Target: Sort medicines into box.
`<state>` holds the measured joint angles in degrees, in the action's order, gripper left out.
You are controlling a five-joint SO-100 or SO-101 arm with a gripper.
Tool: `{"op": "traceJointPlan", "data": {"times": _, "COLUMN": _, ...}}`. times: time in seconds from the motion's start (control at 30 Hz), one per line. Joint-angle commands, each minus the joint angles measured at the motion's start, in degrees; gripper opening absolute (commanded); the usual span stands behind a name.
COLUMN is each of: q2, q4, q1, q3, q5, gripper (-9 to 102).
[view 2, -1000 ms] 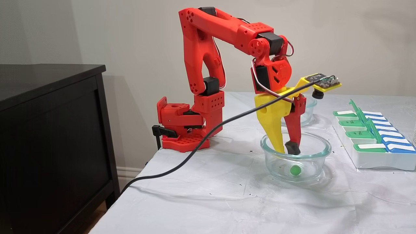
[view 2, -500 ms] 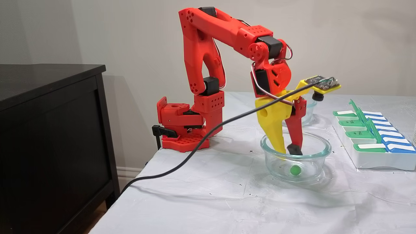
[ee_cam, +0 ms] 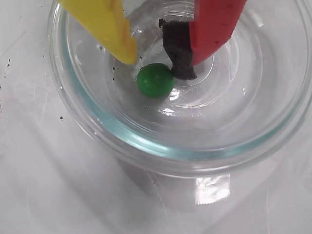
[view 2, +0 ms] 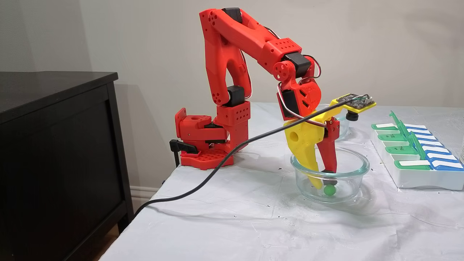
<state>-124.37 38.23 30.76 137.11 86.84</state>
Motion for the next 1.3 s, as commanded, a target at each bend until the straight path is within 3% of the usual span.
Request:
{"op": "traceJointPlan", "data": {"times": 0.0, "q2": -4.92, "q4": -2.2, "q1": 0.0, "q3": -0.62, "q5": 0.44, "gripper": 12}}
{"op": "traceJointPlan", "data": {"times": 0.8, "q2": -2.55, "q4": -9.32, "q1": -0.26, "q3": 2.11, "q5": 1.67, "gripper": 12}}
{"op": "traceJointPlan", "data": {"times": 1.27, "q2": 0.79, "q4": -7.73, "q1": -0.88, "q3": 0.26, "q5": 2.81, "gripper": 13}}
